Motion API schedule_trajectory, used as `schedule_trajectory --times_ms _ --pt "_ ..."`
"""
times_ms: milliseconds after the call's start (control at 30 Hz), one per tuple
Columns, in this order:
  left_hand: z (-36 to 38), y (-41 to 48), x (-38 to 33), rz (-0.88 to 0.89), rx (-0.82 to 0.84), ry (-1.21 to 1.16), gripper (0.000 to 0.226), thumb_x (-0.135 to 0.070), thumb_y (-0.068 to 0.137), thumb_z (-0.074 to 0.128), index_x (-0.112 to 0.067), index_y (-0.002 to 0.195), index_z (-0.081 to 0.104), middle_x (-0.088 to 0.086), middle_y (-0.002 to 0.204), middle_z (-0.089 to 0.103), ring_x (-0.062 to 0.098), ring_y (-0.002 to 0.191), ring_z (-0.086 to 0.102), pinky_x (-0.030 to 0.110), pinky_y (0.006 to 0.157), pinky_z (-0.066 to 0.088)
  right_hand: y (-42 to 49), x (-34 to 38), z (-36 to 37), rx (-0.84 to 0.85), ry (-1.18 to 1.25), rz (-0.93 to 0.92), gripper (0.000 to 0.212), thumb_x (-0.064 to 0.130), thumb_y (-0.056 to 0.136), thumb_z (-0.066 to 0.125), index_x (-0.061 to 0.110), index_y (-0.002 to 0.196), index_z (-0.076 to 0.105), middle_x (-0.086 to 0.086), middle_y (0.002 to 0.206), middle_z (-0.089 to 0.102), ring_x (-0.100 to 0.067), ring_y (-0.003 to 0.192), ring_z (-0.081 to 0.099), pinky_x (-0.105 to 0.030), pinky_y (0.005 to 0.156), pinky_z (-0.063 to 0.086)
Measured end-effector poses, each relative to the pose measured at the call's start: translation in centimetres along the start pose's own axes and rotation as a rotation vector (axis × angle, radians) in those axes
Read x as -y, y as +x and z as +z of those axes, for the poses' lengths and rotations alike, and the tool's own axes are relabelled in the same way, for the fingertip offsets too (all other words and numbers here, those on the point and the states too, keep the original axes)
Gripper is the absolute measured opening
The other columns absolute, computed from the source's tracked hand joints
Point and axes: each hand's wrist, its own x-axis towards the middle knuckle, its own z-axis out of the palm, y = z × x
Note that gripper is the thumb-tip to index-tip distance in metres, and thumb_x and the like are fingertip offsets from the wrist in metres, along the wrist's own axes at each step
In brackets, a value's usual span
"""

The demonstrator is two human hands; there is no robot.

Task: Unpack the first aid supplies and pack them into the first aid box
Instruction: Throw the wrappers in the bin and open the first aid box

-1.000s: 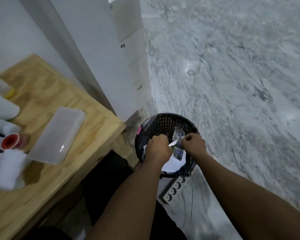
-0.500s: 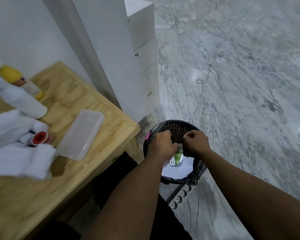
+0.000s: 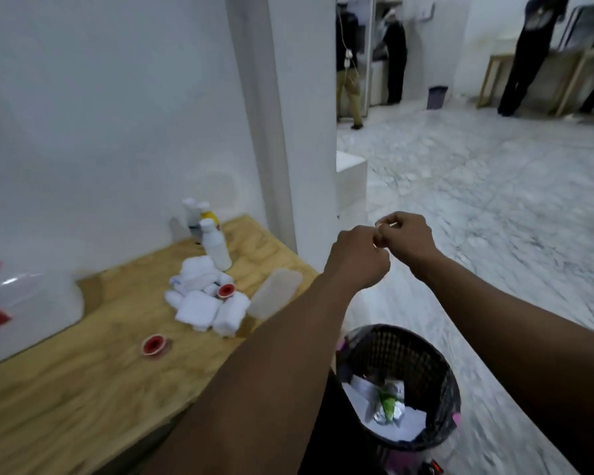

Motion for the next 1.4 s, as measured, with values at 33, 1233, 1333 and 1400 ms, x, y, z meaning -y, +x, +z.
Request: schedule_trajectory --times_ms 33,1233,1333,1400 --pt "-2.0 -0.2 0.0 0.006 -0.047 0.032 0.03 -0.018 0.086 0.051 -0.019 0.107 0.072 0.006 0.106 0.072 0.025 0.098 0.065 0.036 0.085 0.055 -0.3 1.8 0.4 0.003 0.016 -0.036 0.015 0.017 0.083 0.059 0.014 0.09 0.073 -0.006 0.078 0.074 -0.021 0.081 0.072 -0.032 0.073 0.055" --pt "-32.2 -20.7 26.7 -0.278 -0.647 0.574 0.026 -0.029 0.082 0.063 -0.018 0.1 0.076 0.002 0.102 0.068 0.019 0.094 0.061 0.035 0.08 0.053 -18.4 20.0 38.3 0.746 0.334 0.363 0.04 0.038 0.092 0.064 0.006 0.115 0.058 -0.015 0.106 0.065 -0.032 0.089 0.069 -0.039 0.068 0.063" --pt "-31.7 -20.0 26.5 -0.253 -0.612 0.515 0.023 -0.031 0.081 0.064 -0.018 0.096 0.075 -0.001 0.098 0.065 0.016 0.088 0.061 0.027 0.073 0.046 -17.3 19.9 37.9 0.813 0.363 0.41 0.034 0.035 0.091 0.067 0.002 0.099 0.061 -0.016 0.096 0.067 -0.029 0.082 0.068 -0.038 0.074 0.062" --pt "-31.5 -20.0 26.9 -0.23 -0.584 0.551 0.018 -0.034 0.081 0.067 -0.019 0.088 0.075 -0.001 0.088 0.06 0.017 0.082 0.059 0.026 0.069 0.04 -17.0 19.6 37.7 0.886 0.366 0.407 0.036 0.035 0.091 0.068 0.0 0.093 0.063 -0.019 0.09 0.064 -0.027 0.074 0.062 -0.036 0.075 0.057"
